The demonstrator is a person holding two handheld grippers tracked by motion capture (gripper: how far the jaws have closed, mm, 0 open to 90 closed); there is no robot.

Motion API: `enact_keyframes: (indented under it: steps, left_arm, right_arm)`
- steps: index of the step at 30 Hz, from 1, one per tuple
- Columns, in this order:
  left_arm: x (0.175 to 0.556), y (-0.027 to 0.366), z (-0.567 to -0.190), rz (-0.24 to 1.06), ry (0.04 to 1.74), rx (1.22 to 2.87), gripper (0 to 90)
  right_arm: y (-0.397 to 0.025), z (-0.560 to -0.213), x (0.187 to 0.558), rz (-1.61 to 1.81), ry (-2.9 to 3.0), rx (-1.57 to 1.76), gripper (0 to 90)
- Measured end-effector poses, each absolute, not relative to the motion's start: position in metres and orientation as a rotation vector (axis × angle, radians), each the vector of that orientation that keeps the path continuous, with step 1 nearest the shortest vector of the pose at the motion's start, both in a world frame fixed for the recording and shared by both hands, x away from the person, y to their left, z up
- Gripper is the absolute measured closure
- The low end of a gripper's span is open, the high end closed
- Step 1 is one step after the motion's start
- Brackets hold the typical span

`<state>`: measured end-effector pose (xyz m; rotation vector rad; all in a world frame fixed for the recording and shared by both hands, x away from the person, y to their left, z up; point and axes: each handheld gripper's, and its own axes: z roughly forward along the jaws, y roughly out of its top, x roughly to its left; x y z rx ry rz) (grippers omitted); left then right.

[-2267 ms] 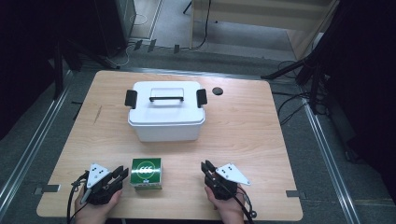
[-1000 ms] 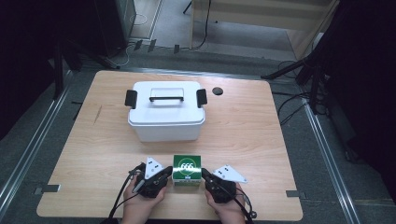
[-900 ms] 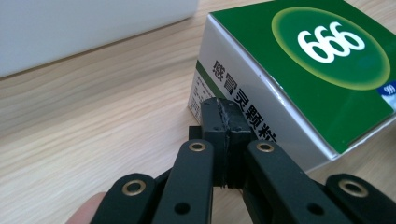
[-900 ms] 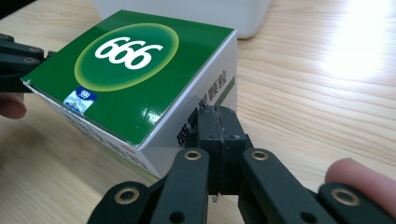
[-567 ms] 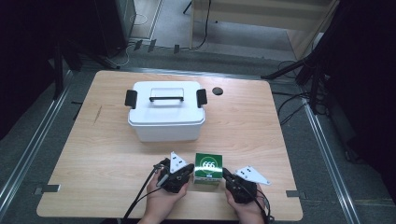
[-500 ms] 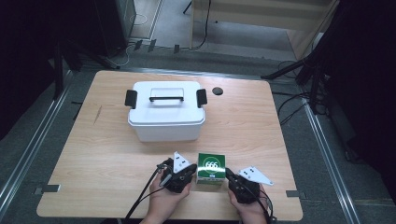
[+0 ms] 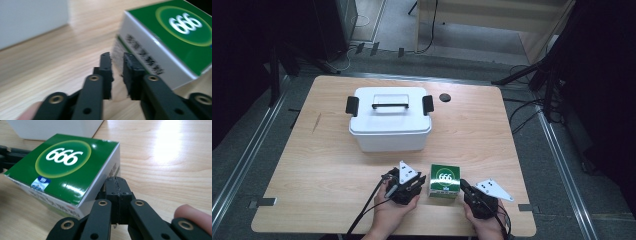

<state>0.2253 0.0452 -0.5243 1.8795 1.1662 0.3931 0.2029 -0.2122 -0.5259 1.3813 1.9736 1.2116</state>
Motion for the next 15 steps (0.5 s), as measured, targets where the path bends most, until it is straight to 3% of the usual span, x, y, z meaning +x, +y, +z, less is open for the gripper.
enact_keyframes:
  steps: [9,10,15]
  left_arm:
    - [0.222,0.106,-0.513,0.531,1.258,1.815,55.8]
    - [0.220,0.123,-0.513,0.551,1.280,1.778,53.8]
    - [0.214,0.166,-0.515,0.616,1.322,1.707,33.3]
  right_arm:
    - [-0.223,-0.513,0.207,1.272,1.944,1.334,79.4]
    - [-0.225,-0.510,0.209,1.282,1.944,1.295,73.0]
    - [-0.229,-0.503,0.214,1.323,1.913,1.211,62.2]
